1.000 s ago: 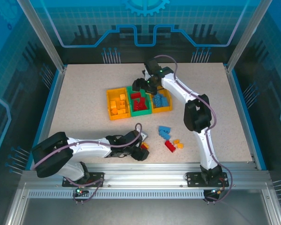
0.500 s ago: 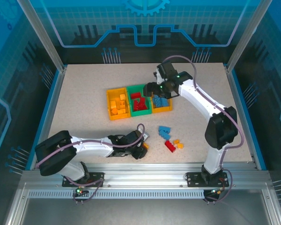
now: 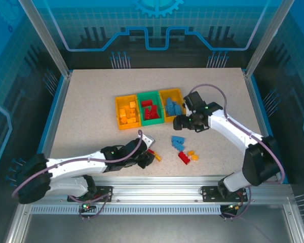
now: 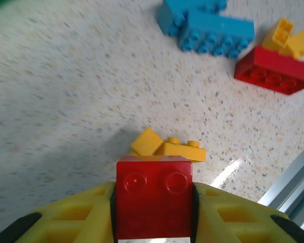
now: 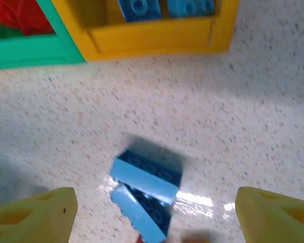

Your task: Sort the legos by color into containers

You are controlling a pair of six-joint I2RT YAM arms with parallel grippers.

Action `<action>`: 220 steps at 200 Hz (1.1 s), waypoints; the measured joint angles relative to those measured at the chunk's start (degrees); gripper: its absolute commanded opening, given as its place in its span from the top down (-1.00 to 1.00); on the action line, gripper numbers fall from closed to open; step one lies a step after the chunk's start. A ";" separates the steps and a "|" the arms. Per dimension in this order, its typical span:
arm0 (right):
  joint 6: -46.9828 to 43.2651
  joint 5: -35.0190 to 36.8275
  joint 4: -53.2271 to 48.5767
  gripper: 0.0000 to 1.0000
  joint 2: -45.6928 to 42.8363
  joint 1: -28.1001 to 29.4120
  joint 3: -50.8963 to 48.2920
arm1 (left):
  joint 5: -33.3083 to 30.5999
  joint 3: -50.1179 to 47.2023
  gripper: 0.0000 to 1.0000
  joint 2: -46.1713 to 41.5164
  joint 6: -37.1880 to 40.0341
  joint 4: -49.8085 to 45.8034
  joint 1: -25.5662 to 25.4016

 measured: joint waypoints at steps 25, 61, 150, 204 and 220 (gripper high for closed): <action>-1.05 0.66 1.79 -0.56 -5.20 0.52 -6.78 | -3.02 1.31 0.21 -4.22 0.83 -2.67 2.69; -1.86 1.49 2.69 -0.38 -11.30 3.78 -13.11 | -3.37 7.96 0.22 -2.80 3.67 -3.85 13.73; -1.73 8.00 0.24 -0.19 -10.36 16.65 -16.11 | 7.78 36.44 0.28 27.17 7.52 -5.22 29.27; -0.31 8.87 -2.21 -0.15 -6.75 19.08 -16.28 | 11.10 45.66 0.26 37.09 6.10 -7.76 31.89; 0.15 8.79 -2.47 -0.15 -6.08 19.76 -16.59 | 11.63 45.70 0.13 38.16 4.98 -8.02 31.89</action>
